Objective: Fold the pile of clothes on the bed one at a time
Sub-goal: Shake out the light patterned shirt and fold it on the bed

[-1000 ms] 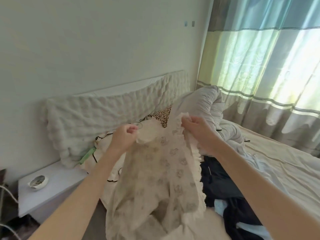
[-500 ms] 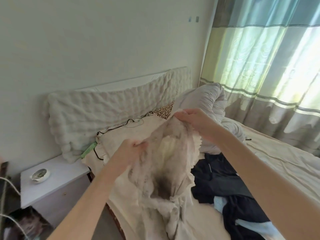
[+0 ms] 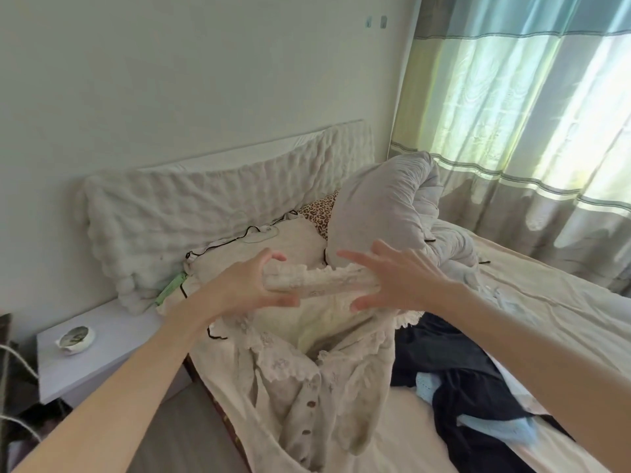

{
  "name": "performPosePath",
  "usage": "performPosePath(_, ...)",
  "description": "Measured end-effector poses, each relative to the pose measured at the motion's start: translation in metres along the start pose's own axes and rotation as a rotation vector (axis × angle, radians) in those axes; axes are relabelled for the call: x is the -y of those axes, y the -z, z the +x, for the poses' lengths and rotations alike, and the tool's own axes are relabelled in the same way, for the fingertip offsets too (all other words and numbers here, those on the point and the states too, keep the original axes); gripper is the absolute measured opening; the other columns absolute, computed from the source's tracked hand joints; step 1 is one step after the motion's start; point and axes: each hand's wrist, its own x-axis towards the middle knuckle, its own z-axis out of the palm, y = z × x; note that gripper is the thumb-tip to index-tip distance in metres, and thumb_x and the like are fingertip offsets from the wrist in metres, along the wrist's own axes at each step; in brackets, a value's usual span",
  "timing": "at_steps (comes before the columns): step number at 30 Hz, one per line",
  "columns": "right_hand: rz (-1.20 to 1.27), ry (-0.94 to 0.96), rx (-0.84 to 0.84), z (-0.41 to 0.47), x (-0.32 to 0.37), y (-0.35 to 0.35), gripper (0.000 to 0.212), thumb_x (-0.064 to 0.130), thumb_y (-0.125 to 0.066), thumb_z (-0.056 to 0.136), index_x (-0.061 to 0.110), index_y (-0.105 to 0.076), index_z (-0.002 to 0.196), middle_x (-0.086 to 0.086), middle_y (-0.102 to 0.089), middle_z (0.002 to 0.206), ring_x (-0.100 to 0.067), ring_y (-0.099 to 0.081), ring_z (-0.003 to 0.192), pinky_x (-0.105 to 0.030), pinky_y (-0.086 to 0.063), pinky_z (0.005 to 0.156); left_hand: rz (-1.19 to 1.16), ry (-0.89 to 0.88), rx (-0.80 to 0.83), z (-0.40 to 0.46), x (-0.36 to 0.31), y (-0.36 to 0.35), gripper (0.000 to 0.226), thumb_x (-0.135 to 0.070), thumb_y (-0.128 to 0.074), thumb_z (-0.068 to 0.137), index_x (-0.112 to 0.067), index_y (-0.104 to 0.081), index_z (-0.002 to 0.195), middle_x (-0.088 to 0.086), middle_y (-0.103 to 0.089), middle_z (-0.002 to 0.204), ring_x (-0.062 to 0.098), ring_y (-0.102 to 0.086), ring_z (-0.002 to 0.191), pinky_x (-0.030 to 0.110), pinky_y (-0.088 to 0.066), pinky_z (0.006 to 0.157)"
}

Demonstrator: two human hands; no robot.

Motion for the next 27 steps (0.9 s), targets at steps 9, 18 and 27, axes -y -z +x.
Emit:
performPosePath(9, 0.296, -0.148, -0.279, 0.021, -0.014, 0.029, 0.033, 0.022, -0.049, 0.092, 0.029, -0.044, 0.061, 0.012, -0.045, 0.060, -0.019, -0.053, 0.063, -0.035, -0.048, 0.063, 0.411, -0.106, -0.621, 0.006, -0.019, 0.017, 0.010, -0.020, -0.055, 0.087, -0.022, -0.061, 0.094, -0.001, -0.059, 0.095, 0.025, -0.059, 0.080, 0.033, -0.044, 0.066)
performPosePath(18, 0.480, -0.311, -0.441, 0.031, -0.031, 0.062, 0.017, 0.005, -0.051, 0.084, 0.009, -0.067, 0.086, -0.002, -0.062, 0.076, -0.014, -0.050, 0.068, -0.008, -0.036, 0.054, 0.137, -0.057, -0.757, 0.010, -0.046, 0.043, 0.012, -0.007, -0.053, 0.079, -0.012, -0.059, 0.088, 0.004, -0.056, 0.087, 0.027, -0.052, 0.081, 0.032, -0.037, 0.068)
performPosePath(27, 0.488, -0.398, -0.173, 0.015, -0.050, 0.062, 0.019, 0.009, -0.055, 0.084, -0.004, -0.064, 0.093, -0.018, -0.061, 0.079, -0.017, -0.048, 0.065, -0.027, -0.039, 0.056, -0.035, 0.059, -0.516, 0.031, -0.042, 0.027, 0.018, 0.000, -0.051, 0.083, -0.007, -0.061, 0.096, 0.009, -0.063, 0.092, 0.024, -0.055, 0.080, 0.029, -0.040, 0.063)
